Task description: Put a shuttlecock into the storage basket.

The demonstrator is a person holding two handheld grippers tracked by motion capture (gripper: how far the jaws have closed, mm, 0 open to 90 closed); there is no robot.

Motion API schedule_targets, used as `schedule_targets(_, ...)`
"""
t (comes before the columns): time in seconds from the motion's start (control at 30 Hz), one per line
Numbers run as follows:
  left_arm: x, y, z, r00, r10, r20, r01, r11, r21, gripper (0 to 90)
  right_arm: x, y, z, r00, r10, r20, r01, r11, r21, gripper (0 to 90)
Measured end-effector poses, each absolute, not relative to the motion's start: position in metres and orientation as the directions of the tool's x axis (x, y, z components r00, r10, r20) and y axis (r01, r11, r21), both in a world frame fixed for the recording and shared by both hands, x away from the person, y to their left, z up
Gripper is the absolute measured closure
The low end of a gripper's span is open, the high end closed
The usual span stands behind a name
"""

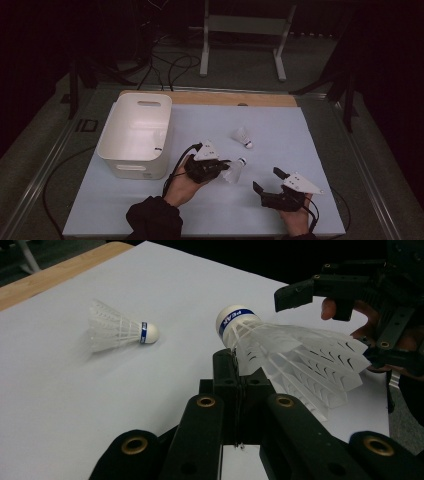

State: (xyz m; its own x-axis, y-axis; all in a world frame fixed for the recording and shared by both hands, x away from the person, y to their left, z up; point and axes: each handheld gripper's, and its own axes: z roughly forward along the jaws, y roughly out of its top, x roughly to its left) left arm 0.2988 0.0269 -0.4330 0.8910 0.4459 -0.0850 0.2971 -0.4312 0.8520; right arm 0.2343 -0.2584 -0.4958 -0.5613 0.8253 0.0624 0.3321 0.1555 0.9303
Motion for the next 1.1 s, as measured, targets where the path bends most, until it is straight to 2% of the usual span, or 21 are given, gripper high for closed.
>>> schedule_targets(1.1,0.296,0.036,-0.415,0.902,0.423,-0.081,0.277,-0.425,0.862,89.8,0.234,-0.259,-0.495,-0.559,0.826,0.063,0.330,0.152,0.931,8.1)
